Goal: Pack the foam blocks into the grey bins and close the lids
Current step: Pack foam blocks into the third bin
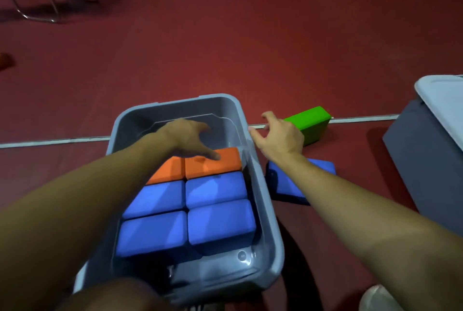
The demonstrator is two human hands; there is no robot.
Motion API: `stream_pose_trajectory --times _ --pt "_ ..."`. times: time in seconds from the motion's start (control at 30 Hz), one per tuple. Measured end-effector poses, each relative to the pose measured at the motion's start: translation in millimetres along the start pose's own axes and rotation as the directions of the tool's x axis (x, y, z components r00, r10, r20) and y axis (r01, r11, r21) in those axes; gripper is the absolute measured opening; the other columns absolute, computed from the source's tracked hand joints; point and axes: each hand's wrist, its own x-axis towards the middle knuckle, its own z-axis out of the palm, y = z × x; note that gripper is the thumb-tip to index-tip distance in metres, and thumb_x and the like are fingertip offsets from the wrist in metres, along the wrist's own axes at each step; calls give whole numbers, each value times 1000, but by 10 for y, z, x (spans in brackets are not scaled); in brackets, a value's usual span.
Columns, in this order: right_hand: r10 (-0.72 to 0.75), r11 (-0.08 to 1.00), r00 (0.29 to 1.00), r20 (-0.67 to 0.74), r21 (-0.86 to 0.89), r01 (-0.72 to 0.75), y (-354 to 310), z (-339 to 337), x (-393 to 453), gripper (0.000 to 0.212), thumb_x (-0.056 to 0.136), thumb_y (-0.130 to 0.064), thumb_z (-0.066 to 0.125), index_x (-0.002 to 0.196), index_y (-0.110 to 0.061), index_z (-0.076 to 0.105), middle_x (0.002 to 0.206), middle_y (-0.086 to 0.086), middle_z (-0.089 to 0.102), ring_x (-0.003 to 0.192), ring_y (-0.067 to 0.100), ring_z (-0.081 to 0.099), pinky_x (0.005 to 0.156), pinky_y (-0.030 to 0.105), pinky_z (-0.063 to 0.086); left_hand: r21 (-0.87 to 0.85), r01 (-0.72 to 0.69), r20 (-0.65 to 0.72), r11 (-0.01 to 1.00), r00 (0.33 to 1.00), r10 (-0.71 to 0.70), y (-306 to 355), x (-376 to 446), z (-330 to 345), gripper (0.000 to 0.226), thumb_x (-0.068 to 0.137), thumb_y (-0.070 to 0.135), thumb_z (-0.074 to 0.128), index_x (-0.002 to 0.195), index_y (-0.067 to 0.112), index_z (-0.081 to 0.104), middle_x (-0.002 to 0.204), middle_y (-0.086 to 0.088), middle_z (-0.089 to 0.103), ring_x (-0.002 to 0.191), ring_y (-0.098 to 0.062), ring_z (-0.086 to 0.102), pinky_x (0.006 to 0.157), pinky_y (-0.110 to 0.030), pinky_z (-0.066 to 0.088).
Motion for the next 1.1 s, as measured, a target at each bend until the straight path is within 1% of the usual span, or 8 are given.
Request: stream_pose_trajectory --times 0.17,0.23,0.33,0.47,0.67,0.83,0.97,1.1 --pt "36 999 998 -42 -35 -38 515 292 432 47 87 -49 52 126 -24 52 108 8 66 98 37 62 74 42 51 33 -59 -25 998 998 60 380 485 80 108 52 90 59 144 35 42 143 1 52 126 -27 52 100 -45 49" --pt "-19 989 998 66 -145 28 743 453 580 58 81 -36 62 135 -23 46 122 8 59 109 37 55 82 43 51 -20 -62 -47 998 997 61 418 619 254 114 44 95 50 141 36 44 137 1 57 121 -27 56 95 -47 51" --pt "-71 943 939 336 -284 173 998 685 777 87 73 -22 71 150 -29 29 155 3 31 135 34 35 100 48 45 -79 -83 -115 993 991 74 409 731 494 101 56 88 58 141 36 45 131 1 61 119 -27 57 93 -49 52" --pt "-10 911 858 514 -349 220 1277 964 875 94 79 -14 69 153 -38 16 163 -6 11 146 32 18 108 53 33 -122 -76 -223 990 974 47 395 795 563 89 64 78 65 140 34 46 132 4 60 122 -25 55 96 -48 50" --pt "-55 865 926 373 -445 231 1392 938 840 78 70 -17 73 139 -33 42 134 2 38 119 35 37 88 48 41 -182 -108 -312 977 949 46 519 793 535 62 78 51 64 135 31 51 124 6 64 113 -22 60 89 -43 53" --pt "69 966 997 25 -253 -61 1275 514 707 85 65 -36 83 138 -26 41 139 1 38 121 36 38 87 53 42 -192 -180 -428 965 900 83 675 679 329 71 78 46 64 143 28 42 130 -1 59 117 -28 56 88 -48 53" --pt "-75 996 953 -294 -75 55 834 107 599 85 62 -32 80 138 -24 43 139 1 44 118 34 42 86 48 46 -110 -233 -571 966 811 131 772 499 93 97 71 40 81 152 24 31 148 -11 41 129 -36 40 100 -52 44" --pt "-274 944 845 -460 41 328 359 -299 414 83 59 -22 74 138 -15 49 134 8 50 113 35 45 100 41 41 35 -176 -681 984 716 153 752 155 -201 115 61 40 87 155 34 20 163 -5 16 146 -37 18 106 -63 34"
